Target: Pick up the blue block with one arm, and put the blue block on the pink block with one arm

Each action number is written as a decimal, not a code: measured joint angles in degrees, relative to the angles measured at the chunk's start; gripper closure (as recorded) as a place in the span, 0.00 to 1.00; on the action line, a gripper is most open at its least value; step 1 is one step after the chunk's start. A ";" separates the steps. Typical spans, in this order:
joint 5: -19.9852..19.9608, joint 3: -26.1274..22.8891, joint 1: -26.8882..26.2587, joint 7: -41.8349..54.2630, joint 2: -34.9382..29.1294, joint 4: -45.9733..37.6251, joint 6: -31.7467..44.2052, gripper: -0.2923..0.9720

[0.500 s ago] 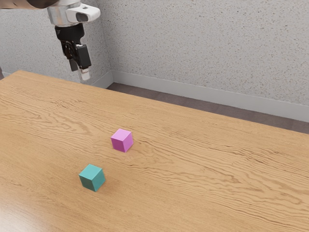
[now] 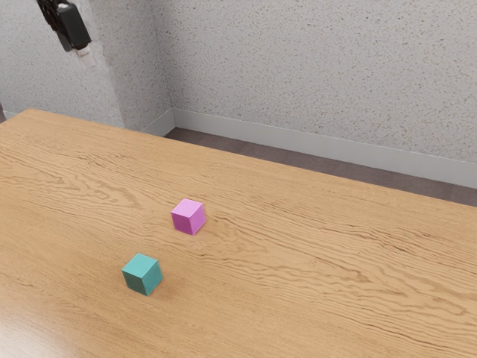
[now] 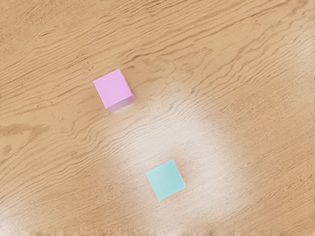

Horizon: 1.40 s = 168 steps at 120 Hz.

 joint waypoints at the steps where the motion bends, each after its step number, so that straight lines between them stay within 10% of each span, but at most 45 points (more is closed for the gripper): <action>1: 0.21 0.01 0.29 -0.05 -0.20 -0.39 -0.17 0.23; 22: 5.20 -0.69 9.55 -1.16 -12.45 -25.43 1.57 0.23; 45: 1.59 -9.41 26.14 -2.28 -21.67 -60.09 17.48 0.23; 70: -3.88 -20.46 29.68 -3.62 -21.66 -64.09 27.39 0.23; 168: -13.68 -30.68 33.25 -11.89 -4.62 -72.07 70.17 0.23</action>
